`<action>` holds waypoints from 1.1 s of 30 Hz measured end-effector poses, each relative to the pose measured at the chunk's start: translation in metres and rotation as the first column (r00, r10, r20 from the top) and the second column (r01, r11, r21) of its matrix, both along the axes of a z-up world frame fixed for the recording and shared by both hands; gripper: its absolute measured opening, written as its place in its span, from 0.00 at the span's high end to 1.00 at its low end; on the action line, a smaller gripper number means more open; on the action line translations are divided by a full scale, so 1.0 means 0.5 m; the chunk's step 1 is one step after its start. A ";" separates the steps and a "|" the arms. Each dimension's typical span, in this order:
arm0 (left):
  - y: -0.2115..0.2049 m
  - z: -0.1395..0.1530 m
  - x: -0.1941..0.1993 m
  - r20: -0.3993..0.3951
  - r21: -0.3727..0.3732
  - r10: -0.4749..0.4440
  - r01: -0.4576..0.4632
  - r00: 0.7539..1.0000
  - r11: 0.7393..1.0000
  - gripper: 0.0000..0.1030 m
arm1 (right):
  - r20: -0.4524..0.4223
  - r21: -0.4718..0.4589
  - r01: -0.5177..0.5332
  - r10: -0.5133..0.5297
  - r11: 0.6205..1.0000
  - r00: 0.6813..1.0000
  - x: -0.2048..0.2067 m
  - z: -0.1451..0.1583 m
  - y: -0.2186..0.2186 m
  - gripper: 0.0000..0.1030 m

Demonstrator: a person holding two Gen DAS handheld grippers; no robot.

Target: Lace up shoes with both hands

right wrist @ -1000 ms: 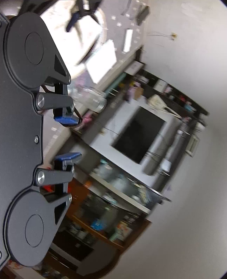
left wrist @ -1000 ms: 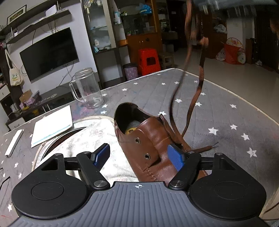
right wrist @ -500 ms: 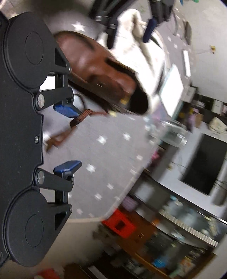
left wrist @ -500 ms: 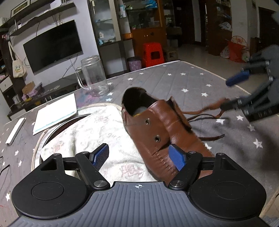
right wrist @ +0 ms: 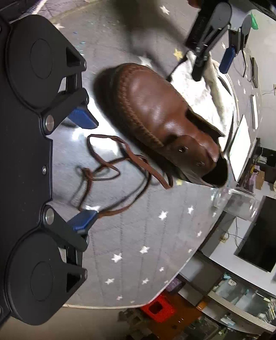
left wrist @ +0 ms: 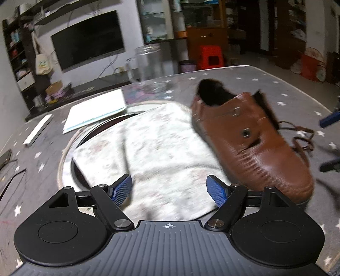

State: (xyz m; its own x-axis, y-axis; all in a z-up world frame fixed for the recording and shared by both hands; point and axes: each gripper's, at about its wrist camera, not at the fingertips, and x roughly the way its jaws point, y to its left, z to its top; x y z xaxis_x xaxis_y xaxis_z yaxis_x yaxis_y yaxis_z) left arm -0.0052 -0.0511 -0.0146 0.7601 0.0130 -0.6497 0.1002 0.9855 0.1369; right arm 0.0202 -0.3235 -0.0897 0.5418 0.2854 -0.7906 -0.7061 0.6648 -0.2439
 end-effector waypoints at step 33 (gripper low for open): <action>0.272 -0.071 0.033 0.070 0.023 0.292 -0.295 0.954 0.955 0.21 | 0.059 0.431 0.467 -0.540 0.772 0.839 0.128 -0.034 -0.256 0.00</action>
State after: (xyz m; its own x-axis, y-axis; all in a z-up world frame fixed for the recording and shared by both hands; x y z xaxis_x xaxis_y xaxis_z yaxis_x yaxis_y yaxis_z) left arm 0.0113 0.0849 -0.0501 0.7601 0.2620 -0.5947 -0.2030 0.9651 0.1657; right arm 0.0841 -0.4514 -0.1069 0.8080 0.1918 -0.5571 -0.2145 0.9764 0.0250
